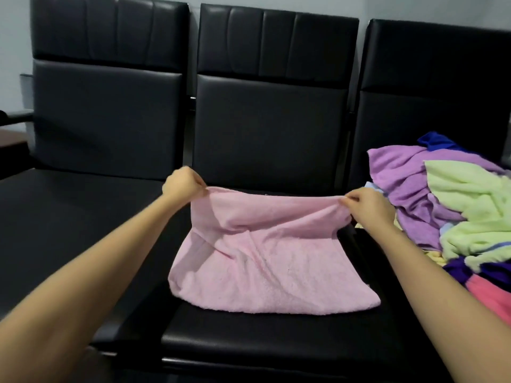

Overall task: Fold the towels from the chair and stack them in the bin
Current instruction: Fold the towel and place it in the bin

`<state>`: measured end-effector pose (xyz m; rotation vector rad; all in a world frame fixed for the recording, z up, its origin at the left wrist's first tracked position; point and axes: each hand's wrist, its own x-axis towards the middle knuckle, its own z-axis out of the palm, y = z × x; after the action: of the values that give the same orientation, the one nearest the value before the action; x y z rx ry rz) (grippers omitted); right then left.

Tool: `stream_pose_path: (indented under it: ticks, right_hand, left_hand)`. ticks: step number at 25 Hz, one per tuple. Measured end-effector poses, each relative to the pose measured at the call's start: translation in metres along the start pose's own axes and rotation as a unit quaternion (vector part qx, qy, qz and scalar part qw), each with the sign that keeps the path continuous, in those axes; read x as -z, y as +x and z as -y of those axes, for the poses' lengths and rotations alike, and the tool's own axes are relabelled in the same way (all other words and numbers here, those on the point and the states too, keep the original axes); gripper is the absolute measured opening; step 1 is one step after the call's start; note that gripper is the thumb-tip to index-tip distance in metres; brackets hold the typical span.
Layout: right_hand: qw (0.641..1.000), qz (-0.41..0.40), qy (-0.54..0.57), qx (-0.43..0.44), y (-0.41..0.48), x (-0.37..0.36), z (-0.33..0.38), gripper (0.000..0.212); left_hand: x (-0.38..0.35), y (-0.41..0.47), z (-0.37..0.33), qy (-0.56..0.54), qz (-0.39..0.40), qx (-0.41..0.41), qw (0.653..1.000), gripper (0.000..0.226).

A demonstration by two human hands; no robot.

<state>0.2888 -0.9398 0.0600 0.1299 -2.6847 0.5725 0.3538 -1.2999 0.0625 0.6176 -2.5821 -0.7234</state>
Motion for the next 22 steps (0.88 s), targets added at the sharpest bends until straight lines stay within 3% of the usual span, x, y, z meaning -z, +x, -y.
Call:
stream_pose_path:
  ticks: [3,4,6,9,12,14,15,16,17,19,20,22]
  right_hand:
    - [0.992,-0.042,0.112,-0.029,0.021,0.051,0.024,0.021]
    - [0.995,-0.025,0.098,-0.022,0.031,0.069,0.032,0.020]
    - [0.999,0.018,0.030,-0.016,0.044,0.102,0.047,0.017]
    - [0.998,-0.004,0.023,-0.064,0.051,0.134,0.061,0.013]
    - [0.982,0.054,0.139,-0.120,0.054,0.133,0.063,0.017]
    - [0.945,0.118,0.257,-0.163,0.050,0.120,0.059,0.019]
    - [0.929,0.122,0.305,-0.169,0.048,0.112,0.057,0.015]
    - [0.917,0.104,0.349,-0.166,0.051,0.103,0.055,0.009]
    - [0.905,0.072,0.391,-0.152,0.053,0.095,0.055,0.006]
    - [0.904,-0.023,0.414,-0.105,0.065,0.089,0.056,0.014]
    - [0.909,-0.073,0.403,-0.074,0.070,0.094,0.060,0.017]
    - [0.909,-0.151,0.388,-0.024,0.076,0.114,0.074,0.022]
  left_hand:
    - [0.055,0.015,-0.028,-0.207,-0.017,0.016,0.978,0.009]
    - [0.069,0.020,-0.038,-0.202,-0.032,-0.007,0.979,0.005]
    - [0.086,0.016,-0.058,-0.147,-0.007,-0.041,0.988,0.017]
    - [0.108,0.014,-0.080,-0.225,0.031,-0.002,0.974,0.020]
    - [0.122,0.013,-0.083,-0.170,0.142,0.035,0.975,0.011]
    - [0.120,0.008,-0.083,-0.115,0.204,0.059,0.970,0.026]
    - [0.115,0.002,-0.084,-0.078,0.176,0.040,0.981,0.032]
    - [0.110,0.005,-0.083,-0.109,0.150,0.010,0.983,0.032]
    - [0.101,0.016,-0.081,-0.234,0.146,0.042,0.960,0.027]
    - [0.093,0.030,-0.086,-0.391,0.065,0.085,0.914,0.017]
    - [0.094,0.041,-0.089,-0.437,0.012,0.089,0.895,0.019]
    - [0.106,0.051,-0.098,-0.463,-0.061,0.011,0.884,0.024]
